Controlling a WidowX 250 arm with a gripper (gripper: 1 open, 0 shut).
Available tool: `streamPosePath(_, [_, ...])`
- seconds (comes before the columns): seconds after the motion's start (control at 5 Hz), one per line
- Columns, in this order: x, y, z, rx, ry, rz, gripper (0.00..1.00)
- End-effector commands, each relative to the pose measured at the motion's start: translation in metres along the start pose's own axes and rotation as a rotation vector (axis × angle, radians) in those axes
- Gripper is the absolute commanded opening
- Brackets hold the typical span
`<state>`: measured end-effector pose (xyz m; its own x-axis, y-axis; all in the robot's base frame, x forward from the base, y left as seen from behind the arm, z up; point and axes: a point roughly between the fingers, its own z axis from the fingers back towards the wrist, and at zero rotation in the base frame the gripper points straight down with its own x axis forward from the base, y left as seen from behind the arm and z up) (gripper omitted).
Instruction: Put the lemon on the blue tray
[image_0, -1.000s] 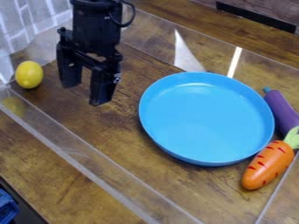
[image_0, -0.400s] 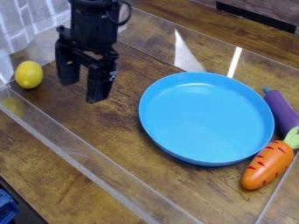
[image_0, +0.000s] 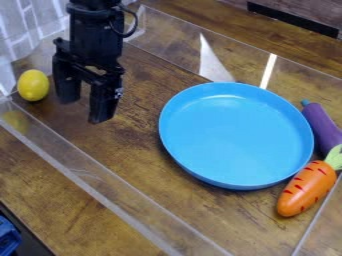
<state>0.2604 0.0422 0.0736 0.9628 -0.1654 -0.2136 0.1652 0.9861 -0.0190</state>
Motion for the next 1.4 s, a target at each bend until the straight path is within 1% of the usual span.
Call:
streamPosePath(0.0, [-0.009,0.012,0.006,0.021,-0.040,-0.036,1.00])
streamPosePath(0.2, [-0.007,0.021,0.003,0.039,-0.049,-0.093,1.00])
streamPosePath(0.8, [0.014,-0.001,-0.008,0.057,-0.082,-0.073,1.00])
streamPosePath(1.2, [-0.007,0.012,0.014,0.043,-0.103,0.116,1.00])
